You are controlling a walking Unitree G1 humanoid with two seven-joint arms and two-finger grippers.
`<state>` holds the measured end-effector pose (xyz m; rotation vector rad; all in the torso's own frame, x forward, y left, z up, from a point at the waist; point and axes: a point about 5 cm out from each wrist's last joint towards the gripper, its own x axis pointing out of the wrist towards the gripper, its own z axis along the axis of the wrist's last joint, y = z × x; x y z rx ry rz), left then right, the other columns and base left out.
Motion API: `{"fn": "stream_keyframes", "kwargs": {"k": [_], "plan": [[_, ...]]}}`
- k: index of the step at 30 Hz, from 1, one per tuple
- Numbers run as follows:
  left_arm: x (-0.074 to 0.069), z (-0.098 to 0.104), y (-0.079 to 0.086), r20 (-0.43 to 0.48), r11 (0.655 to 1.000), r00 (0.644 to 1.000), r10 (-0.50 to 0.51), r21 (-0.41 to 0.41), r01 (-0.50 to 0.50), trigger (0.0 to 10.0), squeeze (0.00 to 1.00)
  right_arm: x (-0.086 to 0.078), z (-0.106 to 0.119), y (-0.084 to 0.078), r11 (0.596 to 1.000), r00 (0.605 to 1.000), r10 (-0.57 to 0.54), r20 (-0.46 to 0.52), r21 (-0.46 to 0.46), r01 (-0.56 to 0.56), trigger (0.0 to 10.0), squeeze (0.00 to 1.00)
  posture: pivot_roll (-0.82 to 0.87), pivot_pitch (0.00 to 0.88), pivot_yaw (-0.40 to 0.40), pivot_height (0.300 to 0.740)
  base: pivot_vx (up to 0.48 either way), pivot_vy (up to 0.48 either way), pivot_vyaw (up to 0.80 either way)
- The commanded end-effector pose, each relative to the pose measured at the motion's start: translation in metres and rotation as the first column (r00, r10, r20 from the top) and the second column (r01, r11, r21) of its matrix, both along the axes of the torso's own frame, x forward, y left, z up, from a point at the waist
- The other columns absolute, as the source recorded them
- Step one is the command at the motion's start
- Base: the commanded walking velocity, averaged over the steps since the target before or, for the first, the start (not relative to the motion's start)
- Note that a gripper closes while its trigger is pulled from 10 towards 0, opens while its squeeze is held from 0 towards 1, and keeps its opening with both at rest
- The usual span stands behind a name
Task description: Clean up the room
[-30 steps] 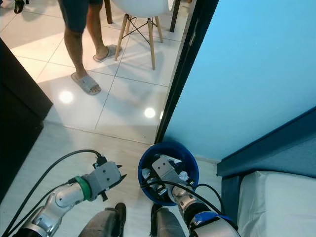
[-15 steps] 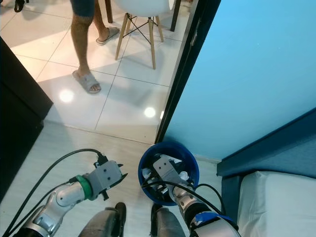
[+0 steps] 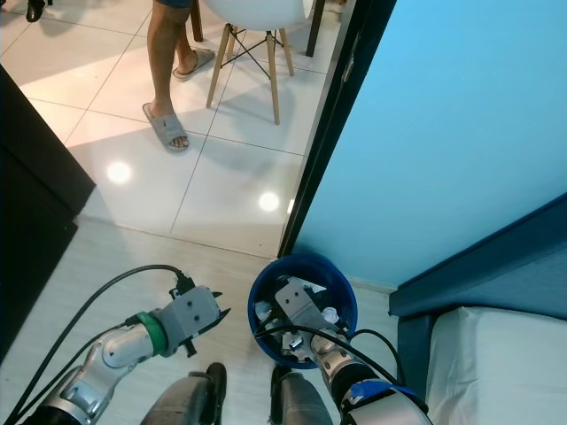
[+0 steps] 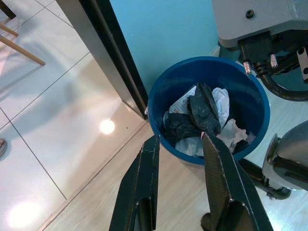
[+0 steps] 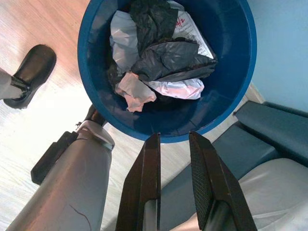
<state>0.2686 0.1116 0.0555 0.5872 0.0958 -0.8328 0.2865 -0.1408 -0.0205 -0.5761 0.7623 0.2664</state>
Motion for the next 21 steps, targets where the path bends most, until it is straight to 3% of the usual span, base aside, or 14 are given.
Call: {"fn": "stream_keyframes", "kwargs": {"k": [1,2,3,6,7,9,10,12,18,21], "plan": [[-0.007,-0.011,-0.001,-0.043,1.0,0.999,-0.001,0.021,0.002,10.0,0.0,-0.009,-0.008,-0.004,1.0,0.999,-0.026,-0.035,0.004,0.026,10.0,0.0,0.09,0.25,0.012,0.74,0.0,0.0,0.0],[0.0,-0.016,0.005,-0.07,0.994,0.992,0.107,0.033,-0.105,10.0,0.0,-0.007,-0.006,-0.003,0.99,0.994,-0.109,-0.005,0.085,0.109,10.0,0.0,0.08,0.232,0.003,0.74,0.0,0.0,0.0],[0.0,-0.016,0.005,-0.07,0.994,0.992,0.107,0.033,-0.105,10.0,0.0,-0.007,-0.006,-0.003,0.99,0.994,-0.109,-0.005,0.085,0.109,10.0,0.0,0.08,0.232,0.003,0.74,0.0,0.0,0.0],[0.005,-0.023,0.017,-0.094,0.96,0.956,0.279,0.042,-0.276,10.0,0.0,-0.002,0.0,0.002,0.948,0.971,-0.231,0.056,0.238,0.212,10.0,0.0,0.06,0.187,-0.017,0.74,0.0,0.0,0.0],[0.005,-0.023,0.017,-0.094,0.96,0.956,0.279,0.042,-0.276,10.0,0.0,-0.002,0.0,0.002,0.948,0.971,-0.231,0.056,0.238,0.212,10.0,0.0,0.06,0.187,-0.017,0.74,0.0,0.0,0.0],[0.006,-0.024,0.021,-0.125,0.926,0.919,0.374,-0.008,-0.378,10.0,0.0,-0.004,0.001,0.002,0.927,0.955,-0.28,0.101,0.288,0.241,10.0,0.0,0.05,0.166,-0.021,0.74,0.0,0.0,0.0],[0.006,-0.024,0.021,-0.125,0.926,0.919,0.374,-0.008,-0.378,10.0,0.0,-0.004,0.001,0.002,0.927,0.955,-0.28,0.101,0.288,0.241,10.0,0.0,0.05,0.166,-0.021,0.74,0.0,0.0,0.0],[0.006,-0.026,0.022,-0.186,0.879,0.872,0.452,-0.071,-0.471,10.0,0.0,-0.01,0.0,0.004,0.902,0.94,-0.319,0.121,0.344,0.261,10.0,0.0,0.04,0.145,-0.017,0.74,0.0,0.0,0.0],[0.004,-0.035,0.017,-0.21,0.866,0.852,0.48,-0.044,-0.499,10.0,0.0,-0.017,-0.005,0.008,0.897,0.941,-0.317,0.115,0.359,0.258,10.0,0.0,0.02,0.126,-0.005,0.74,0.0,0.0,0.0],[0.012,-0.035,0.004,-0.212,0.863,0.848,0.485,-0.042,-0.504,10.0,0.0,-0.017,-0.006,0.006,0.898,0.936,-0.332,0.117,0.343,0.276,10.0,0.0,0.0,0.107,0.01,0.74,0.0,0.0,0.0]]}}
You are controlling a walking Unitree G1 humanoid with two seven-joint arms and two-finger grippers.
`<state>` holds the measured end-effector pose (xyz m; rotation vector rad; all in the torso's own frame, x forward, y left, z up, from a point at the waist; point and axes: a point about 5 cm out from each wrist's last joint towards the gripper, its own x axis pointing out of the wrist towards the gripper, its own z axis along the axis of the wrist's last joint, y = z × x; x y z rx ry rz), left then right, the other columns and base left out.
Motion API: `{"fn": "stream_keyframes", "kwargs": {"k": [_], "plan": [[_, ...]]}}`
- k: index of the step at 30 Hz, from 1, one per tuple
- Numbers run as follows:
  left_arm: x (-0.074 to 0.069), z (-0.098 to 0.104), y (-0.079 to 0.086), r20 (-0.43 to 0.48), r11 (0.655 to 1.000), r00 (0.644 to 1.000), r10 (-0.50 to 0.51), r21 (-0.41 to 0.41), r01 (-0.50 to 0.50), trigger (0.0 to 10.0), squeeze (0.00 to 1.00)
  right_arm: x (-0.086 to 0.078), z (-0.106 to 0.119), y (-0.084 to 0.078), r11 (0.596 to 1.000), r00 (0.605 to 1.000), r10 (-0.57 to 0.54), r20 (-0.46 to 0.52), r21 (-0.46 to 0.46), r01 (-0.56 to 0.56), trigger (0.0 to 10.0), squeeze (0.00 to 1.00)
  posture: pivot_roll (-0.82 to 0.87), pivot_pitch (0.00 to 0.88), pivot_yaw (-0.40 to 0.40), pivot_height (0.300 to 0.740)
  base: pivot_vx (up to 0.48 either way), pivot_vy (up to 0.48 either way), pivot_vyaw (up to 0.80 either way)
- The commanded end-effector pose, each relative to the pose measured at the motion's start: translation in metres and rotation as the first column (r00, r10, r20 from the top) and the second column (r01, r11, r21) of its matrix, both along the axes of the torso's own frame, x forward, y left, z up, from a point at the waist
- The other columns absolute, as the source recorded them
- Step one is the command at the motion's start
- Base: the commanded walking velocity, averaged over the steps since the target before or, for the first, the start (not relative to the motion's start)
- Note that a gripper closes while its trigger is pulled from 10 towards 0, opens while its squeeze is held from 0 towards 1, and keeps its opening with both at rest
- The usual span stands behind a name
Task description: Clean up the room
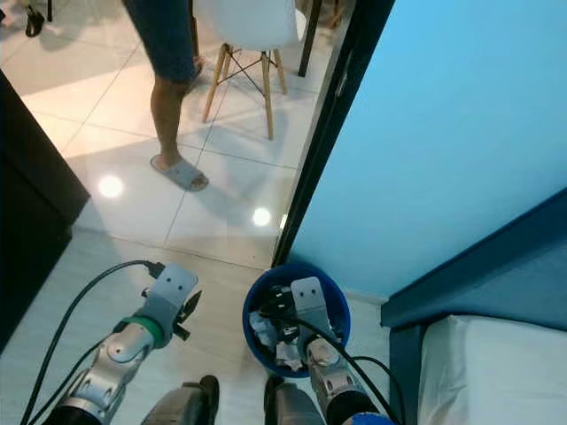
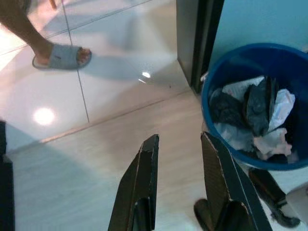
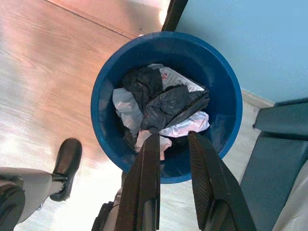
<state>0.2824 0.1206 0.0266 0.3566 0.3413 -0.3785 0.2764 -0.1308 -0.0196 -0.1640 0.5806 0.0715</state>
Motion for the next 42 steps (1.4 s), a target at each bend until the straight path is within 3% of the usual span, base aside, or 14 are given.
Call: {"fn": "stream_keyframes", "kwargs": {"k": [1,8,34,42], "plan": [[0.0001,-0.0048,-0.0074,-0.023,1.0,1.0,0.005,0.002,-0.005,10.0,0.0,-0.0057,-0.0059,-0.0066,0.999,0.998,-0.051,-0.028,0.0,0.051,10.0,0.0,0.0,0.106,0.012,0.74,0.0,0.0,0.0],[0.0051,-0.0023,-0.0094,-0.02,1.0,1.0,0.024,-0.008,-0.024,10.0,0.0,-0.0031,-0.003,-0.0133,0.996,0.996,-0.09,-0.013,0.009,0.09,10.0,0.0,-0.01,0.104,0.019,0.74,0.0,0.0,0.0],[0.0086,-0.0027,-0.0114,-0.03,0.999,0.999,0.042,-0.03,-0.042,10.0,0.0,-0.0078,-0.0064,-0.0153,0.996,0.994,-0.09,-0.058,-0.013,0.09,10.0,0.0,-0.01,0.103,0.012,0.74,0.0,0.0,-0.8],[0.0078,-0.0061,-0.0049,-0.045,0.997,0.997,0.066,-0.026,-0.067,10.0,0.0,-0.0077,-0.0062,-0.0149,0.996,0.995,-0.085,-0.059,-0.015,0.084,10.0,0.0,-0.01,0.094,0.012,0.74,0.0,0.0,-0.8]]}}
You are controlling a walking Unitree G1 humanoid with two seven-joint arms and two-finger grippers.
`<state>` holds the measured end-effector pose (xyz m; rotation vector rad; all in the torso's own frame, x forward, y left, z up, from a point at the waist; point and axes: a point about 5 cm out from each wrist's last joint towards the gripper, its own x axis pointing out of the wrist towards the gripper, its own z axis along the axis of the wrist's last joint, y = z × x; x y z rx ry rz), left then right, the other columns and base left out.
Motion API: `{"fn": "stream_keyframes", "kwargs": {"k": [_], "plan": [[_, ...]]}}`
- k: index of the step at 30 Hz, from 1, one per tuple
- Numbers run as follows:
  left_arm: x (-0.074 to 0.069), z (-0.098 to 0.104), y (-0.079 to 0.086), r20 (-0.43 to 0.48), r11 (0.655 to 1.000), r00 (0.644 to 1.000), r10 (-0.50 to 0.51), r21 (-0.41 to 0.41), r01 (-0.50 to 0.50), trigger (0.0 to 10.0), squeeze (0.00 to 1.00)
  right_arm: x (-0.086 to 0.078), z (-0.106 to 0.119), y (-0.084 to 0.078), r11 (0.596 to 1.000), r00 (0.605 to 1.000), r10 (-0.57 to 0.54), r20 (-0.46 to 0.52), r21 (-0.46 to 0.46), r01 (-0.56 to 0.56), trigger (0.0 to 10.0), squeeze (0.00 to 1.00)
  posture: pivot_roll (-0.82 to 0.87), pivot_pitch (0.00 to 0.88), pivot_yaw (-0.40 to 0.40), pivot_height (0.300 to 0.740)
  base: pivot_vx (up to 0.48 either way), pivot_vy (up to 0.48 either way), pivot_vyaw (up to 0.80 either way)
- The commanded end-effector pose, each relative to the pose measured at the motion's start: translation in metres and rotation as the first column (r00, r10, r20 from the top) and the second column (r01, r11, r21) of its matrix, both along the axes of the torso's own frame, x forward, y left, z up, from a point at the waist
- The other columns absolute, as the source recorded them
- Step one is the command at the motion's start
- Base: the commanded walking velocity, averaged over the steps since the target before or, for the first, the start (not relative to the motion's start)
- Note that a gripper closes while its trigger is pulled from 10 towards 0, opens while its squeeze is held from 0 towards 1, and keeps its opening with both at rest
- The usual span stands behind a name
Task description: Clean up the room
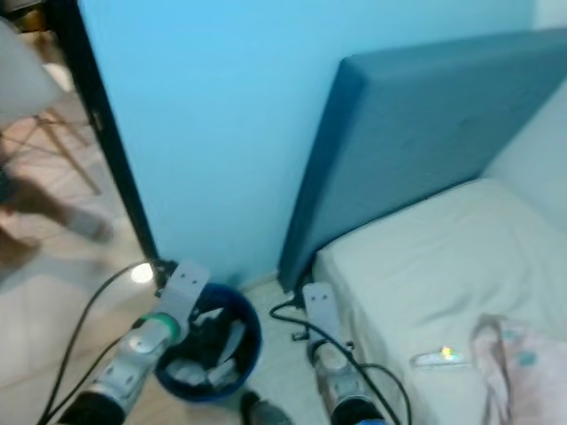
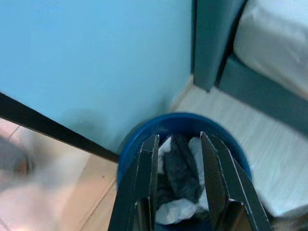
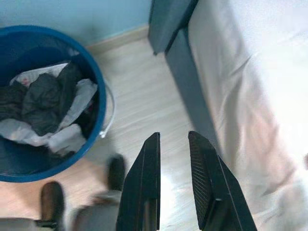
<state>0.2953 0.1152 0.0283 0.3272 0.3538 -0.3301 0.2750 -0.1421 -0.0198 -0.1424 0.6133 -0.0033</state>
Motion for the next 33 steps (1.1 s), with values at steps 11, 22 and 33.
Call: {"fn": "stream_keyframes", "kwargs": {"k": [11,22,33], "plan": [[-0.0056,-0.0088,-0.0001,-0.033,1.0,0.999,0.004,-0.009,-0.004,10.0,0.0,-0.0077,-0.0072,-0.0086,0.998,0.999,0.02,-0.049,-0.056,-0.023,10.0,0.0,-0.01,0.07,0.014,0.74,0.0,0.0,-0.8],[-0.0044,-0.0087,0.0018,-0.023,1.0,1.0,0.014,-0.009,-0.015,10.0,0.0,-0.0041,-0.0027,-0.0028,1.0,1.0,-0.009,-0.012,0.015,0.009,10.0,0.0,-0.02,0.061,0.015,0.74,0.0,0.0,-0.8],[-0.0057,-0.0086,-0.0021,-0.033,0.999,0.999,0.015,-0.036,-0.016,10.0,0.0,-0.0021,-0.0001,-0.0012,1.0,1.0,0.004,-0.001,0.022,-0.004,10.0,0.0,-0.01,0.081,0.012,0.74,0.0,0.0,-0.29]]}}
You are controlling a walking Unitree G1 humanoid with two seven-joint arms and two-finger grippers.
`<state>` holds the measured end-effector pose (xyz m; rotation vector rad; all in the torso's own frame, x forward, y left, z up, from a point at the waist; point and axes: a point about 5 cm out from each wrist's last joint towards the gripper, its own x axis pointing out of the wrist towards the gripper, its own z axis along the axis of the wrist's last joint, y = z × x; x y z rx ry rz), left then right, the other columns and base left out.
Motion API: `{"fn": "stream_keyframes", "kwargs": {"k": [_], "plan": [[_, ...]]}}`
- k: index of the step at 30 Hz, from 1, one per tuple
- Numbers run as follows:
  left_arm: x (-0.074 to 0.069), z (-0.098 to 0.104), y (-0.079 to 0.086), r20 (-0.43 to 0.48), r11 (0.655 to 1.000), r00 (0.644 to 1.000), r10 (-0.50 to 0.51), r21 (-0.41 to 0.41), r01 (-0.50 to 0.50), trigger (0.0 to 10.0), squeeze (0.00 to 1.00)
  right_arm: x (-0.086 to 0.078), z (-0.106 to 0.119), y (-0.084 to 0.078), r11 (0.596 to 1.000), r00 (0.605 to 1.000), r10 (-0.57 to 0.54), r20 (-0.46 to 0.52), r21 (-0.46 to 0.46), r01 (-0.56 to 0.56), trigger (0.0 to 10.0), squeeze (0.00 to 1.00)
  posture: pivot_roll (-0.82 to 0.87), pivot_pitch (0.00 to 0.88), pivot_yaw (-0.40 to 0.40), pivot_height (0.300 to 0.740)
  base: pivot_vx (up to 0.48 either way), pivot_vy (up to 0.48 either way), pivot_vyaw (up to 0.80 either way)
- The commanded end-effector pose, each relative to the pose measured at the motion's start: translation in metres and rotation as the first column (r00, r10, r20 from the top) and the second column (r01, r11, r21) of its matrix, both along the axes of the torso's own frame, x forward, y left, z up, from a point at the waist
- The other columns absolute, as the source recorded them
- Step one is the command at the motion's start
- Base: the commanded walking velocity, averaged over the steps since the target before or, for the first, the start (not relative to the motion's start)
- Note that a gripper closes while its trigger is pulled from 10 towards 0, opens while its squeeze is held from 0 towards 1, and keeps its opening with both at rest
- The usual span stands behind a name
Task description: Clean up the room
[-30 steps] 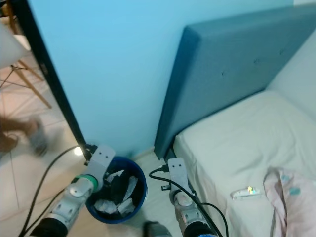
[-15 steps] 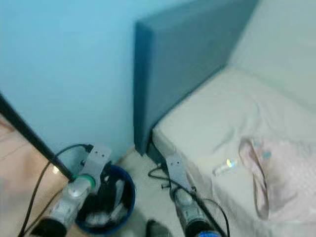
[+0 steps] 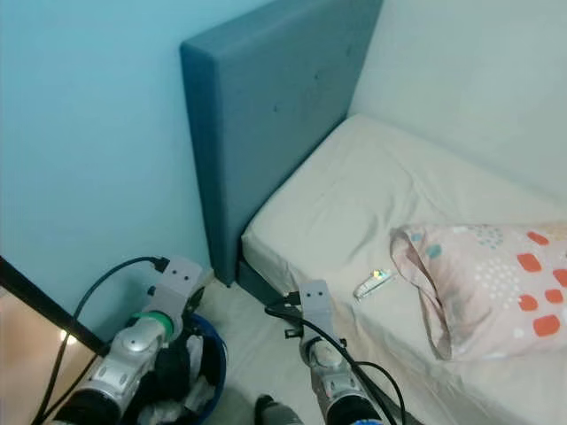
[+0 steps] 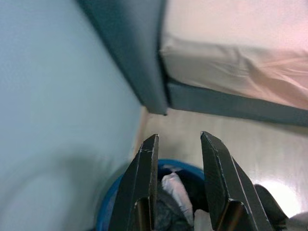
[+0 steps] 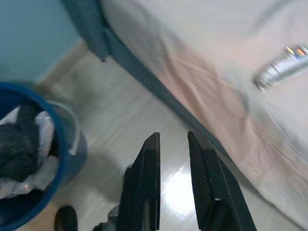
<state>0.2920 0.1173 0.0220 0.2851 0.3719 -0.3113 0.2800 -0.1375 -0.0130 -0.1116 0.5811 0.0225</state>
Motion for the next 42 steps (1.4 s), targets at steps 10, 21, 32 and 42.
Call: {"fn": "stream_keyframes", "kwargs": {"k": [10,21,32,42], "plan": [[-0.0028,-0.0016,-0.0041,-0.009,1.0,1.0,-0.008,-0.017,0.008,10.0,0.0,-0.0076,-0.0068,-0.0069,1.0,0.999,-0.021,-0.026,-0.024,0.021,10.0,0.0,-0.01,0.091,0.014,0.74,0.0,0.0,-0.8],[-0.0021,0.0006,-0.0033,0.019,1.0,1.0,-0.005,-0.023,0.005,10.0,0.0,-0.008,-0.0068,-0.0051,0.999,1.0,0.007,-0.024,-0.039,-0.008,10.0,0.0,-0.01,0.096,0.014,0.74,0.0,0.0,-0.44],[-0.0036,0.0016,-0.0056,0.028,0.999,0.999,-0.03,-0.027,0.03,10.0,0.0,-0.0073,-0.0054,-0.0042,1.0,1.0,0.004,-0.009,-0.028,-0.004,10.0,0.0,-0.01,0.097,0.012,0.74,0.0,-0.327,0.0],[-0.0032,0.0018,-0.0056,0.03,0.999,0.999,-0.026,-0.028,0.026,10.0,0.0,-0.0065,-0.0045,-0.004,0.999,1.0,0.008,-0.006,-0.032,-0.008,10.0,0.0,-0.01,0.099,0.011,0.74,0.0,-0.48,0.0]]}}
